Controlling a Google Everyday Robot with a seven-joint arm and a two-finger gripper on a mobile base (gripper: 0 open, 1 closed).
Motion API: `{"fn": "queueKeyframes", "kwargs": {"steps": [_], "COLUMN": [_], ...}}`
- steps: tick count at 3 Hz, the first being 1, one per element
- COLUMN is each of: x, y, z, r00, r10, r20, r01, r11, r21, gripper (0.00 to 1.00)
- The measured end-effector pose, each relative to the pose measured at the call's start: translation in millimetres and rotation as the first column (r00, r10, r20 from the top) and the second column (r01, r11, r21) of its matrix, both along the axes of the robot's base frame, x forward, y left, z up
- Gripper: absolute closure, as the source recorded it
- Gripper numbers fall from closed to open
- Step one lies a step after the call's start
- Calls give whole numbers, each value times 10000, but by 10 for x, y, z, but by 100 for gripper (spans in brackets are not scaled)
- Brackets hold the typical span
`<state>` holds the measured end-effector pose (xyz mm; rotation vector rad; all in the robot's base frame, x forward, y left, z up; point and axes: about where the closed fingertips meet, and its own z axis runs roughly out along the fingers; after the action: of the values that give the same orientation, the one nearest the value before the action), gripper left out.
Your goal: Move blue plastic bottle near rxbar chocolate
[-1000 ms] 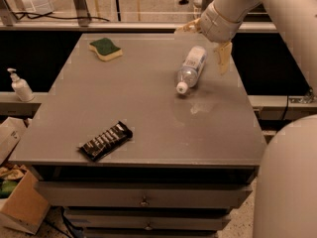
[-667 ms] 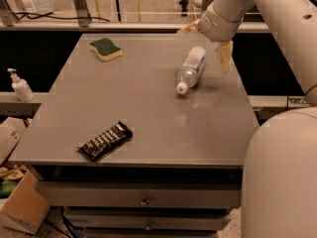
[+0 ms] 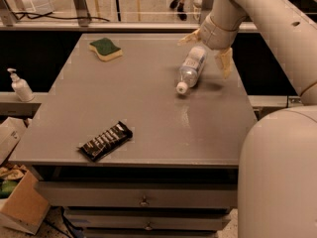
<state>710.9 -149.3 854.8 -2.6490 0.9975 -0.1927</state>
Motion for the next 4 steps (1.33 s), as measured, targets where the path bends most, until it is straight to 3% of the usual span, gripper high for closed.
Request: {"fn": "queueKeyframes", "kwargs": {"steps": [2,4], "x": [-146,-434], "y": [-2,202], "z": [-130,74], "r00": [9989,9988], "r10": [-179,-142], "r20": [-441,-467], "r01": [185,158], "r11": [9998,9993], "r21": [120,330], "gripper": [41,87]}}
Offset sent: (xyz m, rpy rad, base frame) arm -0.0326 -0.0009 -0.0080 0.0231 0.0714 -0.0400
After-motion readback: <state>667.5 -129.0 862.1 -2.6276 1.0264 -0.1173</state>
